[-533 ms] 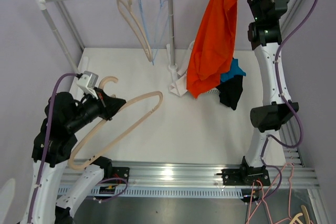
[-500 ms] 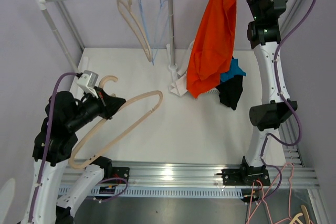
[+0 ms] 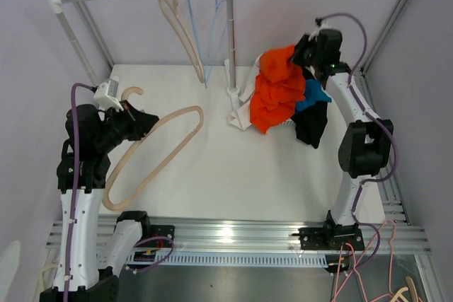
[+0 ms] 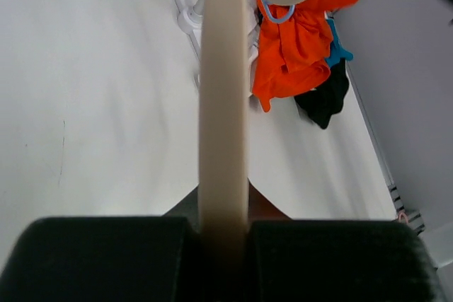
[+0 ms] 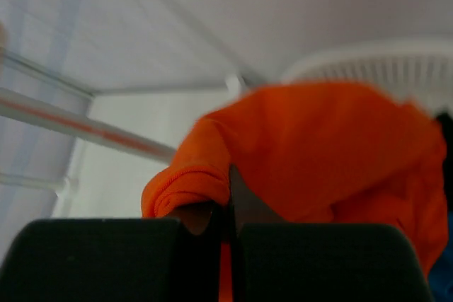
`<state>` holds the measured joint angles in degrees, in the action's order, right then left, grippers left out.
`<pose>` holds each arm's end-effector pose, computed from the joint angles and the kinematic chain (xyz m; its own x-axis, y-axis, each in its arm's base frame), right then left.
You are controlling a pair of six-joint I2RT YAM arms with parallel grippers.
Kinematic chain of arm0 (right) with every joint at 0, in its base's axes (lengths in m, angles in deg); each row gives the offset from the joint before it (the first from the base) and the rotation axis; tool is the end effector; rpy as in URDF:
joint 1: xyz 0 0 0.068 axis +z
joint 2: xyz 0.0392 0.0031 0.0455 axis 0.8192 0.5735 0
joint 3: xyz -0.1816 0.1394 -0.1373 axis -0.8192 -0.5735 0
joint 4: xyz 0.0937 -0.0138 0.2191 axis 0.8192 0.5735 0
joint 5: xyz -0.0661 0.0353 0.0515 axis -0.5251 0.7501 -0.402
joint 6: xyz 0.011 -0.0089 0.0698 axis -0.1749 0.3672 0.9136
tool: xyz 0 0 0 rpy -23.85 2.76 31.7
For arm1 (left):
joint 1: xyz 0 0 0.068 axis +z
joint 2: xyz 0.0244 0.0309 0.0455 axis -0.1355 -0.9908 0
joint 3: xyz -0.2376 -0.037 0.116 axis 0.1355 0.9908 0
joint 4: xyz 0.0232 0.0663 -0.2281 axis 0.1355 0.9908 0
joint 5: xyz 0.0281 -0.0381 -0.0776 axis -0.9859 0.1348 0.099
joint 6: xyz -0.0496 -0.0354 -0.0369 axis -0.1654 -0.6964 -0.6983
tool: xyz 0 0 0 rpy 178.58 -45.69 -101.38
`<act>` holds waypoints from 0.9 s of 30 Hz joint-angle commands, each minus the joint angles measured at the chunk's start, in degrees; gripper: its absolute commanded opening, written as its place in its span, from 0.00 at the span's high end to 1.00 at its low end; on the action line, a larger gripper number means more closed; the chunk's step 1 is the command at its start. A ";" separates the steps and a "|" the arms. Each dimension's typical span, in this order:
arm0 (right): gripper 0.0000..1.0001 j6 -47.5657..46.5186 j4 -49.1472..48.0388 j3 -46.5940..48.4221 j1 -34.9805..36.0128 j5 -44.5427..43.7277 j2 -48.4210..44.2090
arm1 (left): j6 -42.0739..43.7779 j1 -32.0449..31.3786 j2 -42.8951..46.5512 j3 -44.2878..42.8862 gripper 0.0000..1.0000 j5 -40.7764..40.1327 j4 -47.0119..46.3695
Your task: Remove the t-shirt from the hanger
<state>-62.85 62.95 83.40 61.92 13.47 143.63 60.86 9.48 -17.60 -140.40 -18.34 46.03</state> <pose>0.4595 0.0733 0.3844 -0.3212 0.3712 -0.8712 -0.2981 0.8336 0.4651 0.1397 -0.0227 0.3882 -0.4544 -0.3553 -0.8169 0.2490 0.8298 -0.4994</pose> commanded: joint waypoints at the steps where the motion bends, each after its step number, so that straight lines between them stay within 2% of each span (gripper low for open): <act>1: 1.00 2.43 10.26 -12.82 0.37 2.98 1.64 | -4.58 1.20 0.98 -0.51 0.99 -2.30 -5.20; 4: 1.00 1.03 12.20 -21.11 1.43 2.45 6.02 | -6.87 1.12 0.11 -1.30 0.99 -3.27 -6.78; 7: 1.00 -1.34 15.53 -22.46 2.13 0.54 10.17 | -7.84 1.21 -2.17 -3.05 0.99 -5.90 -7.75; 13: 1.00 -2.14 15.71 -24.31 2.05 -6.14 6.50 | -8.90 3.58 -10.08 -12.18 0.99 -7.84 -6.97; 16: 0.97 -3.10 19.22 -21.06 2.22 -9.57 2.63 | -7.59 4.11 -13.77 -19.29 0.99 -13.00 -2.85; 19: 0.85 -4.51 23.18 -17.54 3.10 -15.53 -2.29 | -3.98 4.11 -18.08 -26.42 0.99 -19.07 4.43; 20: 0.79 -4.77 24.58 -16.75 3.36 -17.04 -3.43 | -2.58 4.11 -18.96 -30.09 0.99 -23.44 5.68; 24: 0.68 -6.18 28.01 -12.89 4.24 -23.29 -7.83 | -0.81 4.19 -21.25 -31.98 0.99 -29.26 6.05; 25: 0.61 -6.53 28.54 -11.31 4.24 -23.82 -8.88 | -0.72 4.19 -21.69 -32.24 0.99 -29.64 5.70; 26: 0.42 -6.53 29.68 -10.51 4.24 -24.43 -9.24 | -0.72 4.19 -22.30 -32.94 0.99 -29.99 5.52; 27: 0.31 -6.53 29.95 -9.81 4.33 -25.57 -9.68 | -0.72 4.19 -22.92 -33.29 0.99 -30.43 5.43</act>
<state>-67.39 88.59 69.48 66.10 -5.68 137.95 58.24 13.09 -38.80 -171.21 -43.78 50.68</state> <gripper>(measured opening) 0.607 0.051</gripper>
